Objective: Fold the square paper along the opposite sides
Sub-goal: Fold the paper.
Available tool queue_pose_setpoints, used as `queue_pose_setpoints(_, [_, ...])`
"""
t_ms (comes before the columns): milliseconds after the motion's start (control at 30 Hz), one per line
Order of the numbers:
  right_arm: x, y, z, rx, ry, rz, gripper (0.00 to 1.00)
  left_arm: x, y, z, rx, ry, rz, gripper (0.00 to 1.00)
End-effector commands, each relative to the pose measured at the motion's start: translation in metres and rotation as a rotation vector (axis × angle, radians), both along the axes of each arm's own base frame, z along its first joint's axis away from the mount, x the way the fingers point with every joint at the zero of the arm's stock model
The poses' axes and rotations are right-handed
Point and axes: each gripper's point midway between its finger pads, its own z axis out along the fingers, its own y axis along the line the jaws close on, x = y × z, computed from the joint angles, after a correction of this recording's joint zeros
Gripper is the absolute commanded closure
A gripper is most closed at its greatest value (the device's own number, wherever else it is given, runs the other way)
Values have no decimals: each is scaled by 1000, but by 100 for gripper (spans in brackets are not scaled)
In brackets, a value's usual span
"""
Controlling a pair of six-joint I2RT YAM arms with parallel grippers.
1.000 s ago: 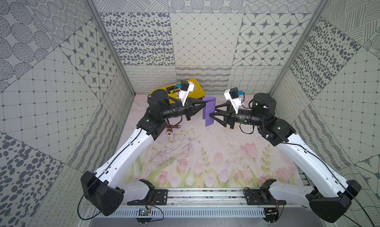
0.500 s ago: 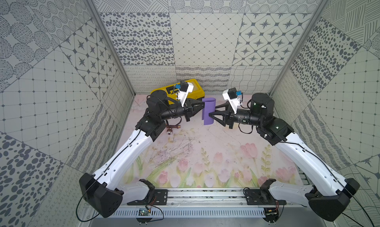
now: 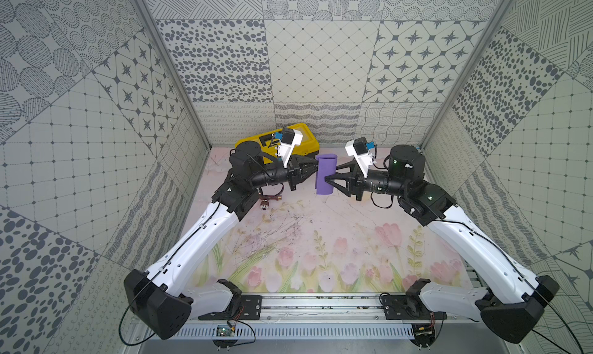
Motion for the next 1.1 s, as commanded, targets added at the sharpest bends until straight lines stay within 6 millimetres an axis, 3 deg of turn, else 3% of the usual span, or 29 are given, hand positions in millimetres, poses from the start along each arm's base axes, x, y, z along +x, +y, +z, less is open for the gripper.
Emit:
queue_pose_setpoints(0, [-2, 2, 19, 36, -64, 13, 60, -9, -1, 13, -31, -57, -33, 100])
queue_pose_setpoints(1067, [-3, 8, 12, 14, -56, 23, 66, -12, 0, 12, -29, -66, -43, 100])
